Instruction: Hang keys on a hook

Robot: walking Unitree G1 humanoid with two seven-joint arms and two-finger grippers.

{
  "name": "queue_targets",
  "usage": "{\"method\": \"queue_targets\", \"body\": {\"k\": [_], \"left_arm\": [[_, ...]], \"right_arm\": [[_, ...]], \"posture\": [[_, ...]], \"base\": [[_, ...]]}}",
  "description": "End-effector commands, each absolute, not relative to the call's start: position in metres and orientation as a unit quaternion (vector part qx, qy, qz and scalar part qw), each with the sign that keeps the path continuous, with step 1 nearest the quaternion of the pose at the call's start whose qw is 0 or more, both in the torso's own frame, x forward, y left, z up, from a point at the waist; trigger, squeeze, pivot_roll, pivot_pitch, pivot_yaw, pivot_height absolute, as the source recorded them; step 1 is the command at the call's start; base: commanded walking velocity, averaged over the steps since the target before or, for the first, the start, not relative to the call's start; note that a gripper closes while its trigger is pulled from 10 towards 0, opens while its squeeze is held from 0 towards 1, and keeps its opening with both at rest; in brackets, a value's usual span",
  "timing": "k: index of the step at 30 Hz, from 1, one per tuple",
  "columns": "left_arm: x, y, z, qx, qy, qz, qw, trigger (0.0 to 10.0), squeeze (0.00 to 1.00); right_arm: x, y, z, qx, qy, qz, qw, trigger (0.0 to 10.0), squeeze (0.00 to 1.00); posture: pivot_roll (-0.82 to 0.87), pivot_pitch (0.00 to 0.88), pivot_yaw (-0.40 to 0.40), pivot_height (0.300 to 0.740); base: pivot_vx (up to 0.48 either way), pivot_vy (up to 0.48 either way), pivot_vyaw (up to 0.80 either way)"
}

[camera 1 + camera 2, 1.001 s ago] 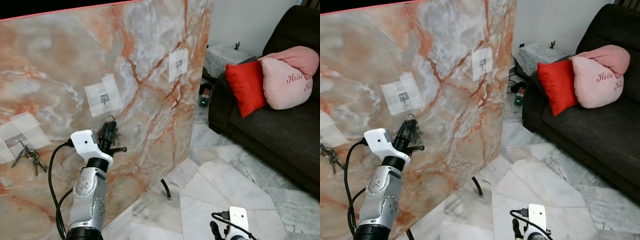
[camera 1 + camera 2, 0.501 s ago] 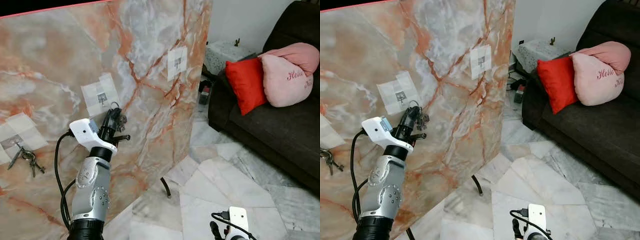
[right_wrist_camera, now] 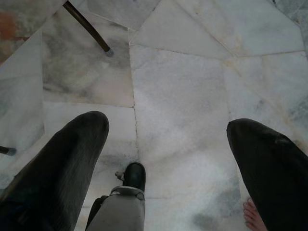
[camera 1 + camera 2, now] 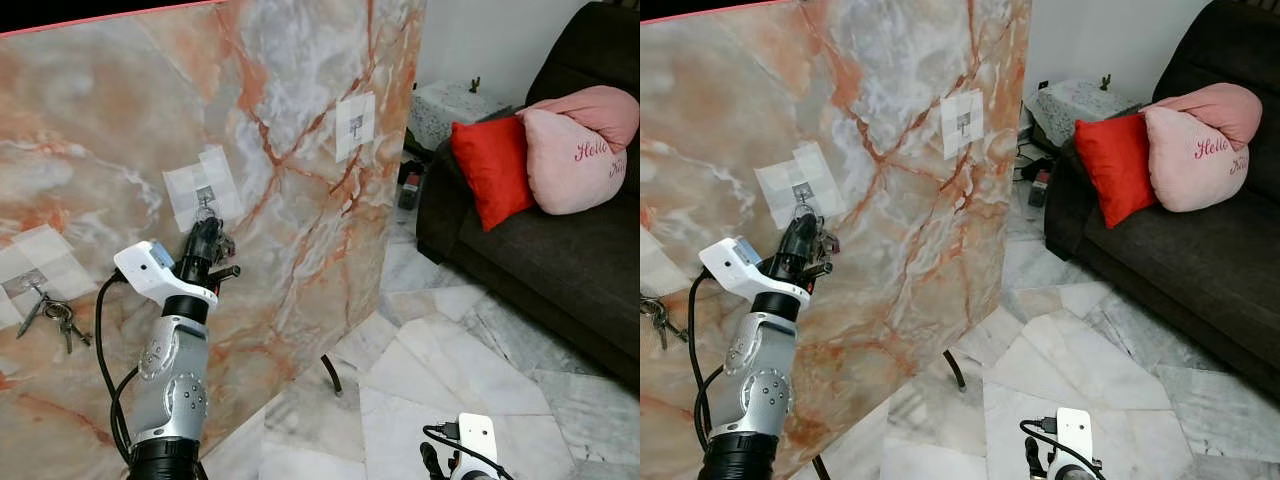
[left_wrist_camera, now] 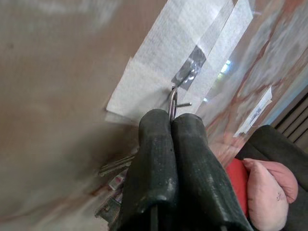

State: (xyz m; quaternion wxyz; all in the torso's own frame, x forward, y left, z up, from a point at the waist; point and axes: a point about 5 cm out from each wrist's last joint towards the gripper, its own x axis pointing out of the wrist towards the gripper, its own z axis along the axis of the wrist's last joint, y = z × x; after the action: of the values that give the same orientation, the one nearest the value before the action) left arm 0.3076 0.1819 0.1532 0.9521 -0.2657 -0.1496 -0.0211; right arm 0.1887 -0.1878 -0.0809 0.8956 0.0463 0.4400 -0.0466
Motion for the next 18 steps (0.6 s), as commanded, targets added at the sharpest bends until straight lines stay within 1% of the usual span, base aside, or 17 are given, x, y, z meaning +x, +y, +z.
{"method": "queue_targets", "body": {"k": [1, 3, 10, 11, 18], "left_arm": [[0.31, 0.181, 0.167, -0.272, -0.171, -0.028, 0.946, 10.0, 0.0], [0.31, 0.18, 0.166, -0.284, -0.168, -0.027, 0.944, 10.0, 0.0], [0.311, 0.178, 0.163, -0.285, -0.158, -0.031, 0.945, 10.0, 0.0], [0.311, 0.176, 0.158, -0.286, -0.142, -0.039, 0.947, 10.0, 0.0], [0.311, 0.177, 0.154, -0.296, -0.134, -0.029, 0.945, 10.0, 0.0]], "right_arm": [[0.189, -0.191, -0.081, 0.045, 0.442, -0.05, 0.894, 10.0, 0.0], [0.189, -0.191, -0.081, 0.045, 0.442, -0.049, 0.894, 10.0, 0.0], [0.189, -0.191, -0.08, 0.044, 0.442, -0.049, 0.894, 10.0, 0.0], [0.189, -0.191, -0.08, 0.044, 0.442, -0.049, 0.894, 10.0, 0.0], [0.189, -0.191, -0.08, 0.043, 0.443, -0.047, 0.894, 10.0, 0.0]], "posture": [[0.02, 0.0, -0.072, 0.74], [0.02, 0.0, -0.073, 0.74], [0.02, 0.0, -0.074, 0.74], [0.02, 0.0, -0.074, 0.74], [0.02, 0.0, -0.074, 0.74]], "base": [[0.0, 0.0, 0.0], [0.0, 0.0, 0.0], [0.0, 0.0, 0.0], [0.0, 0.0, 0.0], [0.0, 0.0, 0.0]]}}
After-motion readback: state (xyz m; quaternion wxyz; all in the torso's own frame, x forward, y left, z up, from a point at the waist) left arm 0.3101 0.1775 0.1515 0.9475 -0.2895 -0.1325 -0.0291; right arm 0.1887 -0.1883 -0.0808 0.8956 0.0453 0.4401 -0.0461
